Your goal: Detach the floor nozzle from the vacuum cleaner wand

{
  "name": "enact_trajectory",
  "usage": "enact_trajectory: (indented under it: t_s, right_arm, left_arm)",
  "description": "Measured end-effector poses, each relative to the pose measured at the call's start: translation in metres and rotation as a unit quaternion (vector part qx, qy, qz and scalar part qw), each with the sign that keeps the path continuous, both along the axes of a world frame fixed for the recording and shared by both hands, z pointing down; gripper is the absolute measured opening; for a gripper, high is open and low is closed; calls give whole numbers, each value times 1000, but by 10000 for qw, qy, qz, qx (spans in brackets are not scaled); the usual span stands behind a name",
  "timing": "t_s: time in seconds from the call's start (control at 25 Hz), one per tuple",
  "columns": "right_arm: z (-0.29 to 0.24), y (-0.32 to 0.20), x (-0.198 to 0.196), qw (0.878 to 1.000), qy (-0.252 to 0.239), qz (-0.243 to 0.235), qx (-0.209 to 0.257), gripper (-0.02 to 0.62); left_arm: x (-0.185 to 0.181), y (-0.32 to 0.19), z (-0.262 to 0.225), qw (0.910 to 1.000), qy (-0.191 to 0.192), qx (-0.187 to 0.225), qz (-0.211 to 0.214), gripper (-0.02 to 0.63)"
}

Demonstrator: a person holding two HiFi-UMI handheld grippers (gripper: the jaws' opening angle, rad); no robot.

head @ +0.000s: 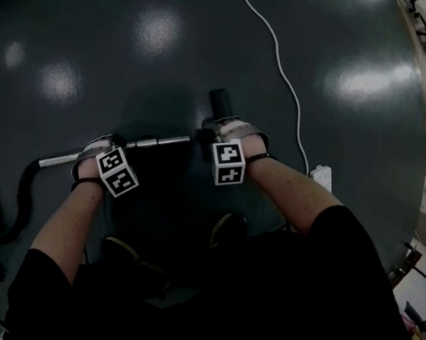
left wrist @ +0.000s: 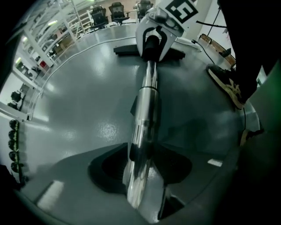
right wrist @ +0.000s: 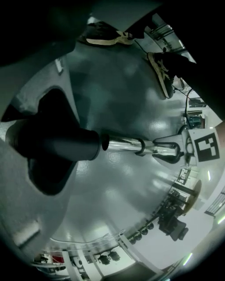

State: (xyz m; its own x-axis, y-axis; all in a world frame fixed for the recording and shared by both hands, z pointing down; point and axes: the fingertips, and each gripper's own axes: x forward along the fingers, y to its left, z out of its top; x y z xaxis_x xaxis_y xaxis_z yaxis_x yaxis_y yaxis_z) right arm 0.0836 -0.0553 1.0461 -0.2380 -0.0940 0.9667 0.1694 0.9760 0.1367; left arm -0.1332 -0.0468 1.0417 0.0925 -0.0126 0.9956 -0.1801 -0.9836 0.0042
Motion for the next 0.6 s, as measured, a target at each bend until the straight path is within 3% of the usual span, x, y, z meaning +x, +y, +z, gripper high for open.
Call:
enact_trajectory:
  t_s: [0.2, 0.28, 0.4, 0.48, 0.6]
  right_arm:
    - [-14, 5, 16, 9976, 71, 602, -322, 273]
    - [-33, 6, 17, 9953, 66, 892, -365, 275]
    - [-94, 8, 10, 9844, -129, 1721, -350, 275]
    - [-151, 27, 2, 9723, -410, 2265, -410, 275]
    - [-250, 61, 1, 9517, -857, 2893, -563, 275]
  left_arm:
    - [8, -8, -73, 9947, 824, 142, -595, 192]
    - [-6, -9, -114, 9891, 1113, 221, -934, 192]
    - [-50, -5, -184, 9802, 1255, 429, -1470, 192]
    - [-82, 6, -237, 9694, 1294, 565, -2010, 192]
    - [-110, 19, -333, 9396, 1512, 920, -2928, 190]
